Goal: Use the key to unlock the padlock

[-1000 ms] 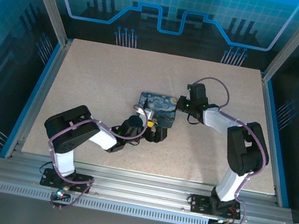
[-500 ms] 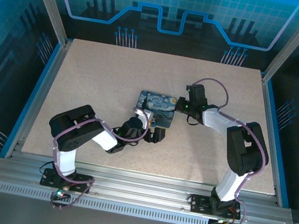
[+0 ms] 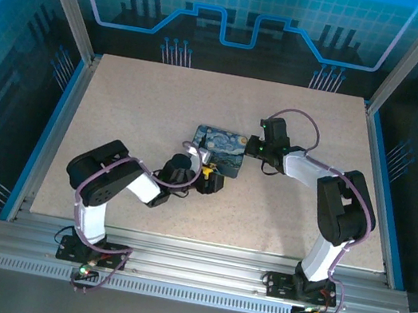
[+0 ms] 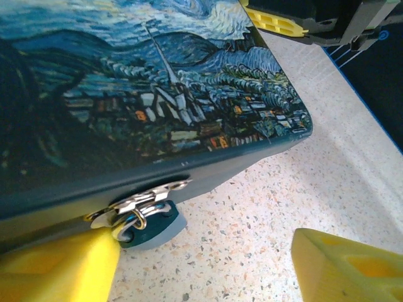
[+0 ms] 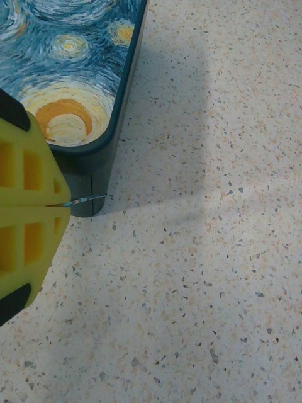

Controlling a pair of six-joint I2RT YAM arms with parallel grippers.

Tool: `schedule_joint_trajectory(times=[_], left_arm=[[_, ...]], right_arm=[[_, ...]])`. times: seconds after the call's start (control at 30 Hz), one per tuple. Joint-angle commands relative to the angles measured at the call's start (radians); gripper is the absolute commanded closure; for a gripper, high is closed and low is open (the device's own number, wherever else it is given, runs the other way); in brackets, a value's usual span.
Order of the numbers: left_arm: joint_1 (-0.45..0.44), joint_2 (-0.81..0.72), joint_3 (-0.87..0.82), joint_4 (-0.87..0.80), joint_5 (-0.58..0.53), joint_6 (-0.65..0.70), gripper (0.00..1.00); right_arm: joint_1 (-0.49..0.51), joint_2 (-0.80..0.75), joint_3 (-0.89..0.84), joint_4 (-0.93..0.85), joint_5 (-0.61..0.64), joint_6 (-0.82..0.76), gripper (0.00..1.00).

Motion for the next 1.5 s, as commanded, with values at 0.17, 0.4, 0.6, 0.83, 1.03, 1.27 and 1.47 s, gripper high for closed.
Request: schedule_joint_trajectory(times=[0.17, 0.4, 0.6, 0.83, 1.03, 1.27, 1.47], left_arm=[[0.017, 0.053, 0.02, 0.126, 0.108, -0.036, 0.4], [0.025, 0.081, -0.016, 0.235, 0.089, -0.085, 0.26], [0.031, 0.099, -0.029, 0.284, 0.094, -0.116, 0.2], [0.041, 0.102, -0.05, 0.336, 0.114, -0.149, 0.36], [0.041, 0.089, -0.075, 0.343, 0.126, -0.165, 0.45], [0.041, 0.104, -0.043, 0.301, 0.13, -0.183, 0.45], [0.04, 0.129, 0.003, 0.249, 0.132, -0.191, 0.49]], right_arm=[[0.018, -0.022, 0.007, -0.02, -0.021, -0.014, 1.0], [0.019, -0.024, 0.002, -0.016, -0.021, -0.012, 1.0], [0.02, -0.028, 0.0, -0.013, -0.021, -0.009, 1.0], [0.02, -0.027, -0.001, -0.01, -0.018, -0.008, 1.0], [0.02, -0.028, 0.003, -0.009, -0.018, -0.007, 1.0], [0.024, -0.028, 0.001, -0.004, -0.024, -0.004, 1.0], [0.026, -0.028, -0.008, 0.0, -0.022, -0.002, 1.0]])
